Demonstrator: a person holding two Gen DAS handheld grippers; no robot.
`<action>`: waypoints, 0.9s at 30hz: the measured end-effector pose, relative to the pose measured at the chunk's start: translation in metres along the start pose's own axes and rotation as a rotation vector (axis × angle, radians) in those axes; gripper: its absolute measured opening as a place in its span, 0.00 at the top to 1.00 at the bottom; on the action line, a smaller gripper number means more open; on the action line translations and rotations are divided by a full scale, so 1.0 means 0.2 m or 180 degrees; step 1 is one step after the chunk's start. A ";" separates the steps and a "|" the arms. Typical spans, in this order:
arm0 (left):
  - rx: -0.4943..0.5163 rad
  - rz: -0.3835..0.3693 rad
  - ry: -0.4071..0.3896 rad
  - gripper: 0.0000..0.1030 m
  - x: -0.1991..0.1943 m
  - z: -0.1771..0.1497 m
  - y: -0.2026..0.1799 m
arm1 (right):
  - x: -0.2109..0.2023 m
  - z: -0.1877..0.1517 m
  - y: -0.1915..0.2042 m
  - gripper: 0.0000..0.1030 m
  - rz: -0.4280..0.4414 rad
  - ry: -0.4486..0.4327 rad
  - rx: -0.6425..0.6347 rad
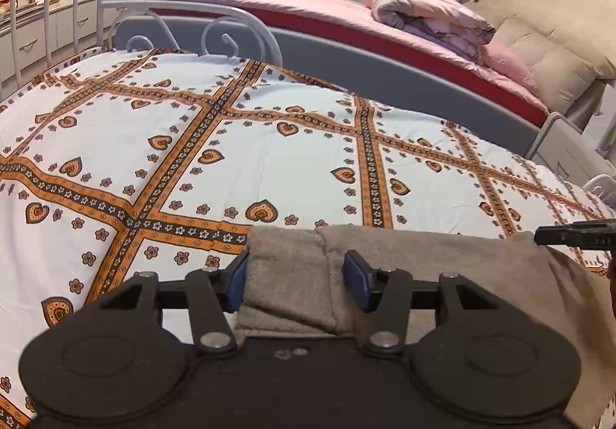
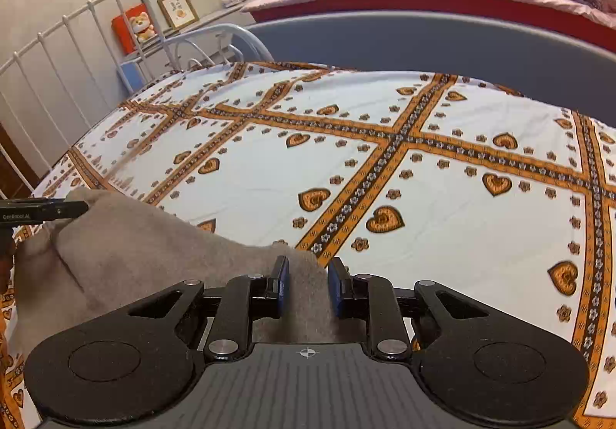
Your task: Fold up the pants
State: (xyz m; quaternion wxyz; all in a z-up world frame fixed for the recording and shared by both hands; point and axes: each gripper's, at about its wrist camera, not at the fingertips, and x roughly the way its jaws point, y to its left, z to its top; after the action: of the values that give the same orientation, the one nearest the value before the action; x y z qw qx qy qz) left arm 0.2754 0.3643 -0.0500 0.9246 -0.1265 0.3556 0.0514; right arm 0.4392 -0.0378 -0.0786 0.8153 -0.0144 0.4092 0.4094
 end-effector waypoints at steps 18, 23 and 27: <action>-0.0033 -0.0007 -0.0055 0.85 0.02 -0.02 -0.02 | 0.04 -0.02 0.09 0.93 0.0113 0.0200 -0.0331; 0.0050 0.0122 -0.0223 0.86 0.03 -0.02 -0.06 | -0.03 0.04 0.12 0.95 -0.0085 -0.0083 -0.0376; -0.0050 0.0140 -0.0194 0.74 0.06 -0.05 -0.01 | 0.15 -0.04 0.11 0.95 -0.0458 0.0164 -0.0472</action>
State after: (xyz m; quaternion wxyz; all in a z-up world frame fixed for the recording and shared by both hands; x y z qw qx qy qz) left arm 0.2792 0.3590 -0.0647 0.9326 -0.1243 0.3296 0.0783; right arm 0.4287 -0.0051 -0.0975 0.8285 -0.1145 0.3966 0.3784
